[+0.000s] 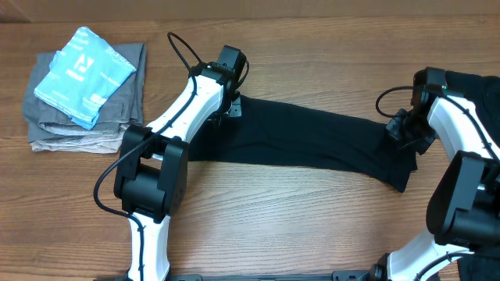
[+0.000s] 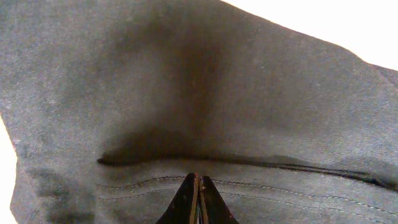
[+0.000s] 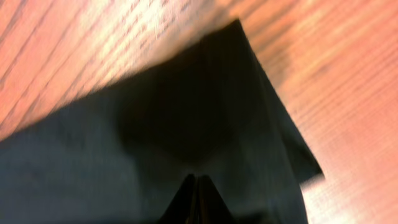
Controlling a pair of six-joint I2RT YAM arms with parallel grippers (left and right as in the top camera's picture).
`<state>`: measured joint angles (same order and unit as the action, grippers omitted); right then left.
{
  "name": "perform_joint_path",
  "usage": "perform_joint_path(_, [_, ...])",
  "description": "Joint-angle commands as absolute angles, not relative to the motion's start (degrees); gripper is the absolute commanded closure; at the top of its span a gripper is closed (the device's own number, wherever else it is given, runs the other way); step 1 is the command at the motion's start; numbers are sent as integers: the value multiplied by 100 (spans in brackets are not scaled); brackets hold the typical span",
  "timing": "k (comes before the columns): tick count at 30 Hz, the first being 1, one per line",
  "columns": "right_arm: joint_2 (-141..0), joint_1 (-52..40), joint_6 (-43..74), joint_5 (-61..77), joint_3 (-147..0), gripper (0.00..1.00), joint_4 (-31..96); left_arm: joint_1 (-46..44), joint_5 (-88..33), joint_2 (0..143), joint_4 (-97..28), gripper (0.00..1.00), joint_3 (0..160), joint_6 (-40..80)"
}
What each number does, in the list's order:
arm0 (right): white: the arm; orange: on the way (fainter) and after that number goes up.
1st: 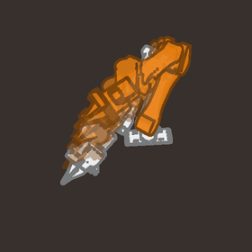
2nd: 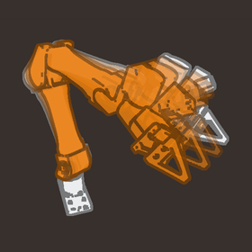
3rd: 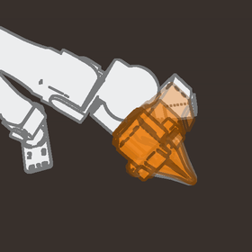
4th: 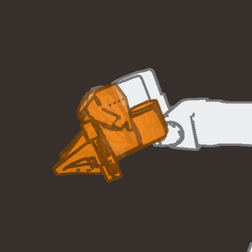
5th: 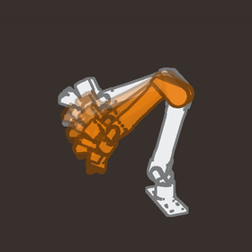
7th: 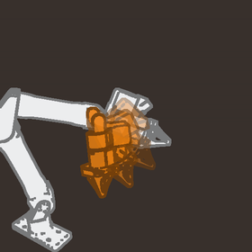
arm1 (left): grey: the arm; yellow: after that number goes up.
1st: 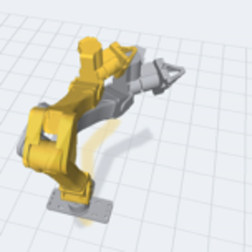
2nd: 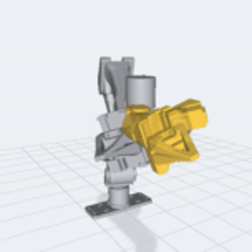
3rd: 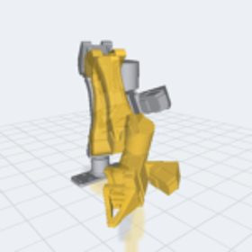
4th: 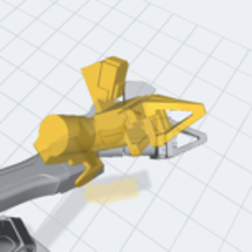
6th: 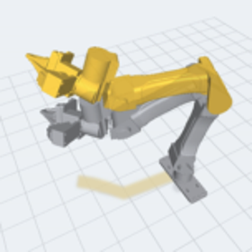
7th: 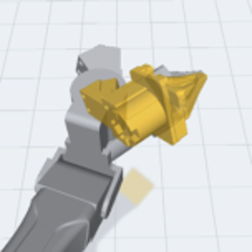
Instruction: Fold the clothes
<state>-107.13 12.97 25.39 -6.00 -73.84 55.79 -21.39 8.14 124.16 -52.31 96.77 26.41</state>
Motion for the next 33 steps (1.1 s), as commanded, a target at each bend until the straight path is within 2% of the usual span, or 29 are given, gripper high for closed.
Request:
perform_joint_path(1, [-10663,1446,2368,-644,-7059,96,4956,-2176,440,12379,-5181,96,9769,2231])
perform_joint_path(8, [-10663,1481,2349,-635,-6956,96,4117,-2178,-340,12051,-5172,96,10084,1968])
perform_joint_path(12, [-10641,1470,1772,388,-7358,94,4324,-2259,-1188,11649,-4971,96,10143,1968])
perform_joint_path(14, [-10615,1490,1828,447,-7631,91,4595,-2364,-1535,11585,-4849,96,10143,1970])
perform_joint_path(16, [-10608,1551,1863,467,-7931,82,4871,-2523,-1835,11611,-4731,96,10141,1973])
perform_joint_path(18, [-10608,1597,1863,462,-8138,78,5041,-2735,-1907,11673,-4628,96,10141,1970])
perform_joint_path(20, [-10608,1675,1863,460,-8208,66,5057,-3020,-1800,11762,-4484,96,10141,1970])
perform_joint_path(21, [-10608,1702,1863,462,-8208,47,5048,-3140,-1708,11793,-4427,96,10141,1970])
perform_joint_path(22, [-10608,1732,1861,460,-8206,0,5057,-3280,-1555,11854,-4340,96,10141,1970])
perform_joint_path(25, [-10608,1776,1861,462,-8206,0,5039,-3732,-729,12068,-4167,91,10141,1968])
perform_joint_path(28, [-10608,1776,1861,462,-8206,0,5037,-3876,-132,12138,-4307,80,10141,1782])
perform_joint_path(30, [-10608,1776,1861,462,-8206,0,5030,-3894,-137,12138,-4353,68,10141,1253])
perform_joint_path(33, [-10608,1776,1861,462,-8206,0,5024,-3892,-143,12138,-4480,58,10141,217])
